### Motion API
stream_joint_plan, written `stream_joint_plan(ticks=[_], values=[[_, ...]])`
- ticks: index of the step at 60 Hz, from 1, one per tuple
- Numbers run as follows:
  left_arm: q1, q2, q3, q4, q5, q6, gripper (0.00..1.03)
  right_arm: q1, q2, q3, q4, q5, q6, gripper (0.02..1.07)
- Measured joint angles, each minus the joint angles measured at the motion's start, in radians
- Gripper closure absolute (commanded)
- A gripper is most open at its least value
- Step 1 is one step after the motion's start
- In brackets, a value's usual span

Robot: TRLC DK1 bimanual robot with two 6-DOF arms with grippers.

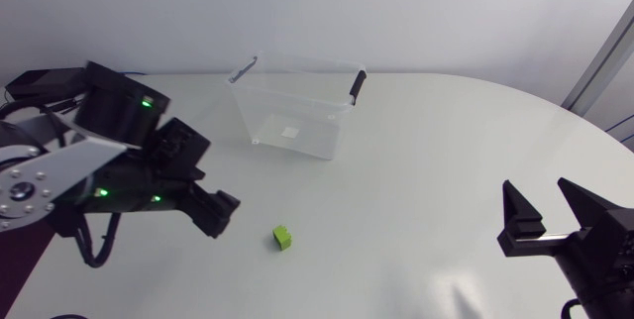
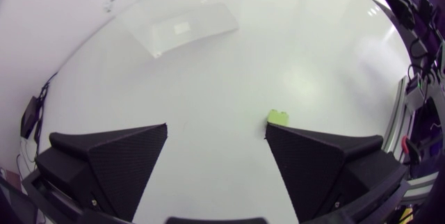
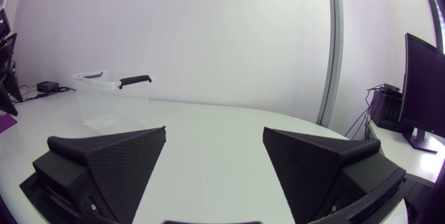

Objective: Place the duplo bricks in the container

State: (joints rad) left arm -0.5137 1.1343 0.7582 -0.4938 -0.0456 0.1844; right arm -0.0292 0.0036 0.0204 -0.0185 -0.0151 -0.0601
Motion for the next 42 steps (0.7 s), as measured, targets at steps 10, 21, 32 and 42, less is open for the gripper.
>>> stream_joint_plan(ticks=[10,21,32,42], values=[[-0.095,0.108,0.000,0.022,0.000,0.048,0.04,0.000,0.000,0.000,0.000,0.000,0.000,0.06],[-0.140,0.241,0.000,0.032,0.022,0.108,0.04,0.000,0.000,0.000,0.000,0.000,0.000,0.06],[-0.172,0.309,0.006,0.051,0.048,0.121,0.04,0.000,0.000,0.000,0.000,0.000,0.000,0.06],[-0.192,0.368,0.049,0.051,0.076,0.129,0.04,0.000,0.000,0.000,0.000,0.000,0.000,0.06]])
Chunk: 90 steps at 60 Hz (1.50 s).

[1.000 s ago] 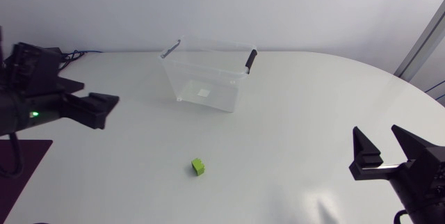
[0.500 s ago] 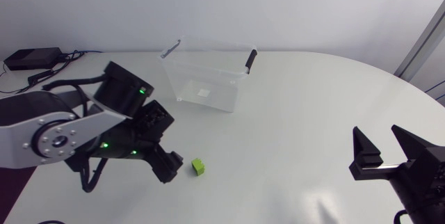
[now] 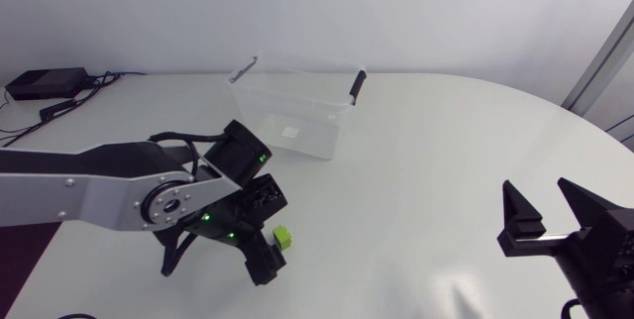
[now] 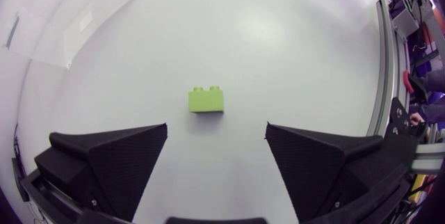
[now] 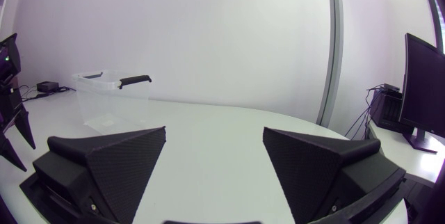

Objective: Place the duplo bricks in the container

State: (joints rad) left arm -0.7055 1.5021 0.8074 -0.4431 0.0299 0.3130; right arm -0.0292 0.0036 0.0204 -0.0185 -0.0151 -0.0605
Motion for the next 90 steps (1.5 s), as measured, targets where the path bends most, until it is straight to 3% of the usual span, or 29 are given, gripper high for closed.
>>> stream_joint_plan(ticks=[23,30,34,43,50,68,76,90], values=[[0.030,0.224,0.135,0.023,0.000,0.002,0.05,0.000,0.000,0.000,0.000,0.000,0.000,0.06],[0.040,0.265,0.153,0.027,0.000,0.002,0.10,0.000,0.000,0.000,0.000,0.000,0.000,0.06],[0.042,0.275,0.153,0.027,0.000,0.002,0.21,0.000,0.000,0.000,0.000,0.000,0.000,0.06],[0.048,0.285,0.166,0.026,0.001,-0.003,0.67,0.000,0.000,0.000,0.000,0.000,0.000,0.06],[0.055,0.298,0.183,0.030,0.008,-0.025,0.75,0.000,0.000,0.000,0.000,0.000,0.000,0.06],[0.044,0.299,0.183,0.030,0.023,-0.025,0.76,0.000,0.000,0.000,0.000,0.000,0.000,0.06],[0.092,0.223,0.192,0.011,0.026,-0.025,0.76,0.000,0.000,0.000,0.000,0.000,0.000,0.06],[0.223,0.154,0.518,-0.038,0.026,-0.025,0.74,0.000,0.000,0.000,0.000,0.000,0.000,0.06]])
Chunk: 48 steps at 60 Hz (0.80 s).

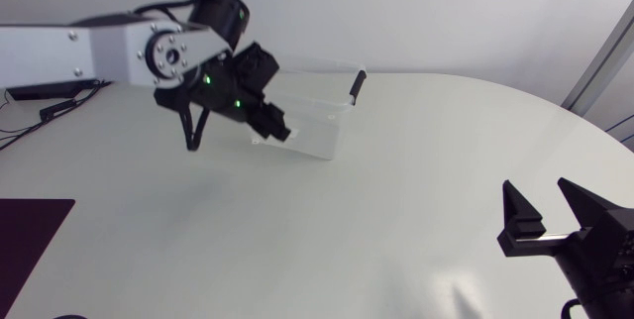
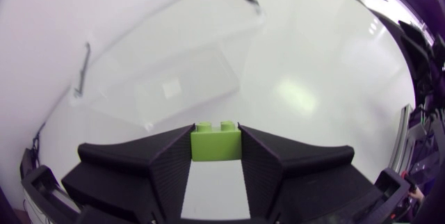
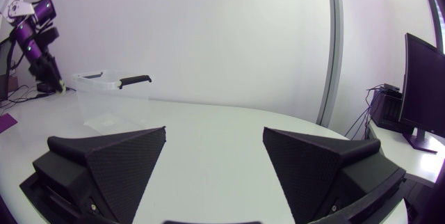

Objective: Place the duplo bricks in the container

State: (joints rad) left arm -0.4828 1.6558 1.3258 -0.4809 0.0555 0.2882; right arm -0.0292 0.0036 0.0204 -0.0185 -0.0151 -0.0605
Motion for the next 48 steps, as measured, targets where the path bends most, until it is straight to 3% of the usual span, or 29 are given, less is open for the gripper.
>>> stream_joint_plan(ticks=[13,17,19,22,23,34,48], values=[[0.040,0.133,0.327,0.000,0.000,-0.048,0.72,0.000,0.000,0.000,0.000,0.000,0.000,0.06],[0.052,0.217,0.426,-0.001,-0.011,-0.069,0.65,0.000,0.000,0.000,0.000,0.000,0.000,0.06],[0.056,0.255,0.468,-0.008,-0.024,-0.075,0.49,0.000,0.000,0.000,0.000,0.000,0.000,0.06],[0.057,0.315,0.532,-0.035,-0.043,-0.081,0.06,0.000,0.000,0.000,0.000,0.000,0.000,0.06],[0.057,0.336,0.556,-0.053,-0.046,-0.083,0.02,0.000,0.000,0.000,0.000,0.000,0.000,0.06],[0.056,0.397,0.601,-0.120,-0.077,-0.086,0.03,0.000,0.000,0.000,0.000,0.000,0.000,0.06],[0.071,0.252,0.526,-0.120,-0.187,-0.085,0.03,0.000,0.000,0.000,0.000,0.000,0.000,0.06]])
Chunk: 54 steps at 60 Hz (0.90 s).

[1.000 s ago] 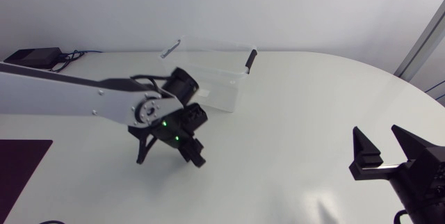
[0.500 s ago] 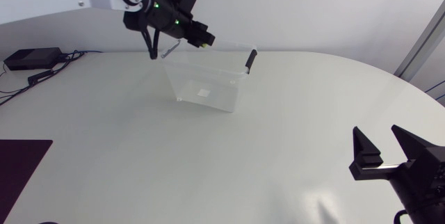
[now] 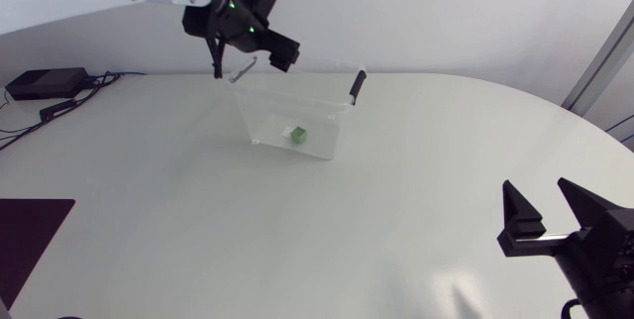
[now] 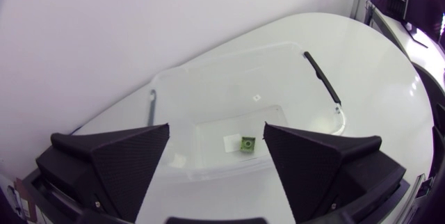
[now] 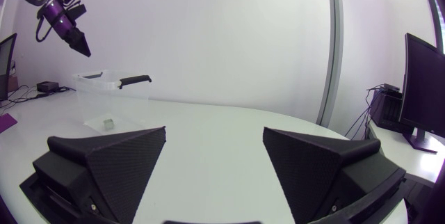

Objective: Place the duplo bricks in the container

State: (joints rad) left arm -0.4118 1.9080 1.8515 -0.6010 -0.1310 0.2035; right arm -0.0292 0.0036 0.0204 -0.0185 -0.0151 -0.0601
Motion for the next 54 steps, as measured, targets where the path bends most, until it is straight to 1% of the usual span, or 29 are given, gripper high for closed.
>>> stream_joint_plan(ticks=[7,13,18,21,27,34,37,41,47,54], values=[[0.035,-0.119,-0.068,0.012,-0.047,0.003,0.03,0.000,0.000,0.000,0.000,0.000,0.000,0.06],[0.071,-0.245,-0.169,0.045,-0.095,0.003,0.03,0.000,0.000,0.000,0.000,0.000,0.000,0.06],[0.091,-0.368,-0.284,0.089,-0.164,0.003,0.03,0.000,0.000,0.000,0.000,0.000,0.000,0.06],[0.091,-0.446,-0.362,0.127,-0.213,0.003,0.03,0.000,0.000,0.000,0.000,0.000,0.000,0.06],[0.089,-0.594,-0.493,0.174,-0.286,0.002,0.03,0.000,0.000,0.000,0.000,0.000,0.000,0.06],[0.067,-0.738,-0.605,0.183,-0.395,0.002,0.03,0.000,0.000,0.000,0.000,0.000,0.000,0.06],[0.037,-0.795,-0.652,0.185,-0.448,0.002,0.03,0.000,0.000,0.000,0.000,0.000,0.000,0.06],[-0.010,-0.859,-0.705,0.184,-0.491,0.002,0.03,0.000,0.000,0.000,0.000,0.000,0.000,0.06],[-0.049,-0.954,-0.777,0.180,-0.513,-0.002,0.03,0.000,0.000,0.000,0.000,0.000,0.000,0.06],[-0.047,-1.089,-0.857,0.174,-0.526,-0.021,0.03,0.000,0.000,0.000,0.000,0.000,0.000,0.06]])
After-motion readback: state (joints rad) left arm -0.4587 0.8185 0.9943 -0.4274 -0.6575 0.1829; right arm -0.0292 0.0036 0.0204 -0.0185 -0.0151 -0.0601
